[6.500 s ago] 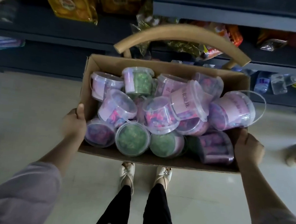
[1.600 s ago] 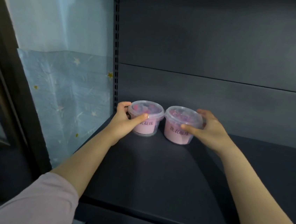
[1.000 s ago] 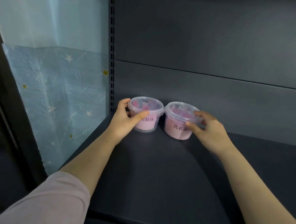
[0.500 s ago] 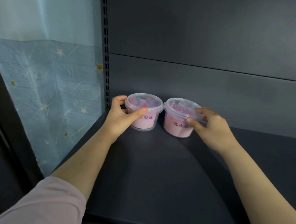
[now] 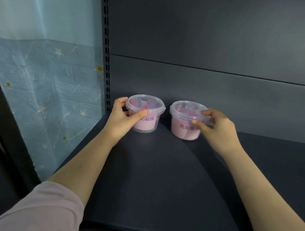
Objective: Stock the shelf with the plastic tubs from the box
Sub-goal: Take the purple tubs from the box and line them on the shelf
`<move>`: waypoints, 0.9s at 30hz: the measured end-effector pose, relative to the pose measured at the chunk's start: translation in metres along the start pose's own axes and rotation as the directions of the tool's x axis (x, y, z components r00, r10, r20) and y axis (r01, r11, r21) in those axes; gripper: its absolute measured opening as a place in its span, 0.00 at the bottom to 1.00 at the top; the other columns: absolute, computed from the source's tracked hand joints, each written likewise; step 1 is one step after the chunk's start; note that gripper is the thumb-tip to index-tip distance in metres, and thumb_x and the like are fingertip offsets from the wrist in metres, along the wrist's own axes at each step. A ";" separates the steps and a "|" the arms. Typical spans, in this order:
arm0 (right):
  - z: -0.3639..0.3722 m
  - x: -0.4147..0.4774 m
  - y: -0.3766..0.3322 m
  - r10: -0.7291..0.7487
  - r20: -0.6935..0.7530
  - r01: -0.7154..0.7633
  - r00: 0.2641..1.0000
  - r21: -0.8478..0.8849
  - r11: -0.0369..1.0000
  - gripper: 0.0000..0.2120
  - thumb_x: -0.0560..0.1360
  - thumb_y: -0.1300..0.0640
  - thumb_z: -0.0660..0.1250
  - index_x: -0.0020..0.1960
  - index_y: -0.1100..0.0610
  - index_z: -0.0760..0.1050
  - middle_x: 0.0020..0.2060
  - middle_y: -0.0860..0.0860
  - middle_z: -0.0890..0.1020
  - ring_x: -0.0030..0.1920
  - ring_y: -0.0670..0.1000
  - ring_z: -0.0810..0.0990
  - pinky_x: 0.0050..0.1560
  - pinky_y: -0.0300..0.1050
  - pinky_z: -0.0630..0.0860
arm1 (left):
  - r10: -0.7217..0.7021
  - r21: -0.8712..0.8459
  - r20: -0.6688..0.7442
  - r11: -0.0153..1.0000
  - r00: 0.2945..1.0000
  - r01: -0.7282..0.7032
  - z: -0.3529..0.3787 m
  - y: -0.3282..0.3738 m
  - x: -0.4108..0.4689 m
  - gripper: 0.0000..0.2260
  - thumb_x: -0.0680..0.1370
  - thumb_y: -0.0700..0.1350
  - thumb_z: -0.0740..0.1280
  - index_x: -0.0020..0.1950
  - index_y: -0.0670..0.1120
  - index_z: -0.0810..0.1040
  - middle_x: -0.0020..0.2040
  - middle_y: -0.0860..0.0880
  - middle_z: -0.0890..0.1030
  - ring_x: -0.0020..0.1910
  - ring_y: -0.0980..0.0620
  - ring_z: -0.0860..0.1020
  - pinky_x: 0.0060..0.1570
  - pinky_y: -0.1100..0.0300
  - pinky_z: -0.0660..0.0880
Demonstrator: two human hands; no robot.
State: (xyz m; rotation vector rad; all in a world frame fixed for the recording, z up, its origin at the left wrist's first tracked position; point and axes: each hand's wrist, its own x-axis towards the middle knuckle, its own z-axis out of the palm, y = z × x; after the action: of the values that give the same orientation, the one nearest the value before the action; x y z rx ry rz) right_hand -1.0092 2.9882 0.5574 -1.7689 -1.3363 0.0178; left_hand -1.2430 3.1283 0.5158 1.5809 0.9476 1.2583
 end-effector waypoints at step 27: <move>-0.209 -0.104 0.009 -0.177 -0.200 0.061 0.964 -0.484 0.873 0.20 0.75 0.49 0.68 0.65 0.53 0.73 0.63 0.51 0.77 0.64 0.58 0.71 0.62 0.54 0.70 | 0.552 0.672 0.352 0.413 0.756 -0.615 0.129 0.150 -0.135 0.21 0.77 0.49 0.66 0.69 0.46 0.71 0.69 0.47 0.71 0.68 0.44 0.67 0.65 0.50 0.65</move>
State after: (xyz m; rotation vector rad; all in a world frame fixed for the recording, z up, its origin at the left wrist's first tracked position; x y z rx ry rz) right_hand -0.9433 2.7759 0.6285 -2.0041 -1.3430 -0.6254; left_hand -1.1370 2.9316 0.6031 2.8322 0.9557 1.2897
